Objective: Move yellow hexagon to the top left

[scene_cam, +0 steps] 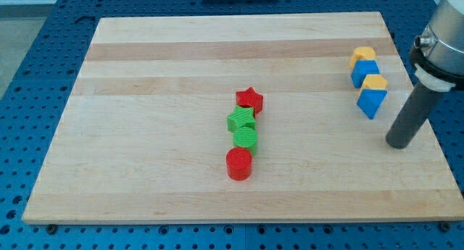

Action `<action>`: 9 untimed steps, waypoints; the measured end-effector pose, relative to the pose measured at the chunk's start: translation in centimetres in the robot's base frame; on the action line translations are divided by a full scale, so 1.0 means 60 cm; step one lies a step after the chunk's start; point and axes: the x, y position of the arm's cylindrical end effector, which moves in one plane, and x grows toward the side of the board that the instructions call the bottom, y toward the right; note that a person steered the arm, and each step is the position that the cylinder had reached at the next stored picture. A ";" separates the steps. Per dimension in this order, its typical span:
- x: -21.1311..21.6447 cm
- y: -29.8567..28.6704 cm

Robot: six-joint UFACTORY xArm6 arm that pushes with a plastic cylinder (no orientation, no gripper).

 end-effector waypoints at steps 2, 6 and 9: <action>-0.028 0.174; -0.163 0.077; -0.163 -0.108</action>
